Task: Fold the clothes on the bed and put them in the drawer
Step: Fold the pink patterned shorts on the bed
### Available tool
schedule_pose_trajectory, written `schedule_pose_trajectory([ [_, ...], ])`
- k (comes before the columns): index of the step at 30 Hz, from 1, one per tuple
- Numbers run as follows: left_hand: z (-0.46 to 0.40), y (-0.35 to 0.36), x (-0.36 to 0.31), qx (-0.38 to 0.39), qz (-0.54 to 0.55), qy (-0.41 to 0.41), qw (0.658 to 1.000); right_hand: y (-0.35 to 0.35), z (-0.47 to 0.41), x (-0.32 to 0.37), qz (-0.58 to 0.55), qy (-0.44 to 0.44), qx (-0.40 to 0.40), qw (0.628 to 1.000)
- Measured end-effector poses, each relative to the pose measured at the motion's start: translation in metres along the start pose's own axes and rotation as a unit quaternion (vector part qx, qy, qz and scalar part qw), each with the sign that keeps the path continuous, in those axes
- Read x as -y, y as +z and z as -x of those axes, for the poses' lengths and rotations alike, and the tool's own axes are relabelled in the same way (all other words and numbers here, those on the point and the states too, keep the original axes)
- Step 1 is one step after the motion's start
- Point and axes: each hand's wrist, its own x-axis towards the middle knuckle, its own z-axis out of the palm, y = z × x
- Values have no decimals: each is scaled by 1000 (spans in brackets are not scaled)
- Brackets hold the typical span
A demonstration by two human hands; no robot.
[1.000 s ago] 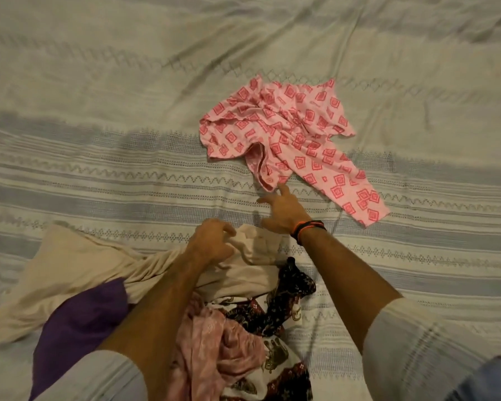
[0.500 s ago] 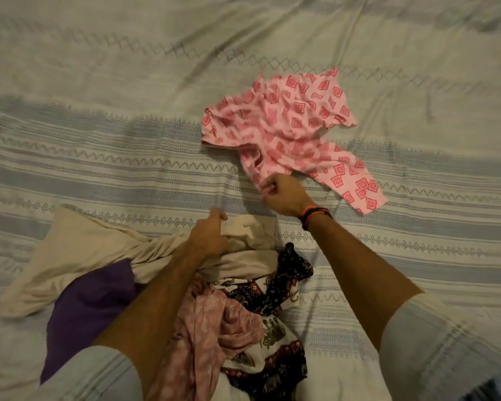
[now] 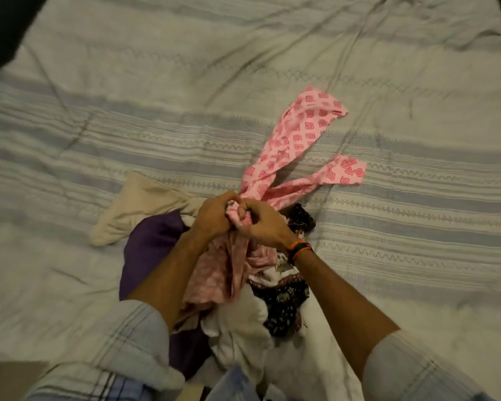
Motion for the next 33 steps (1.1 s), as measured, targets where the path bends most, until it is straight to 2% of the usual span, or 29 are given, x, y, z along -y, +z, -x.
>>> schedule_pose_trajectory([
  [4, 53, -9, 5, -52, 10, -10, 999, 18, 37, 18, -17, -19, -13, 1000],
  [7, 96, -14, 9, -82, 49, -9, 995, 34, 61, 26, 71, -36, -53, 995],
  [10, 130, -18, 12, -138, 92, 15, 986, 45, 81, 31, 148, -37, -46, 987],
  [13, 162, -29, 8, -190, 119, 36, 974, 52, 99, 42, 131, -60, -30, 989],
  [18, 224, -50, -9, -305, 176, 94, 931, 71, 127, 76, 39, -153, -72, 985],
  [21, 250, -48, -8, -357, 149, 110, 916, 83, 146, 84, 11, -178, -65, 982],
  [23, 267, -37, -5, -351, 134, 62, 925, 90, 161, 82, 17, -177, -38, 983],
  [25, 282, -21, 1, -305, 91, -24, 948, 95, 175, 72, 60, -157, -22, 986],
  [27, 295, -2, 8, -246, 27, -76, 966, 97, 192, 59, 109, -129, 8, 986],
  [30, 311, 24, 11, -204, -10, -92, 975, 95, 216, 45, 136, -130, 32, 982],
  [33, 317, 39, 10, -206, -27, -83, 975, 88, 231, 41, 150, -153, 22, 976],
])
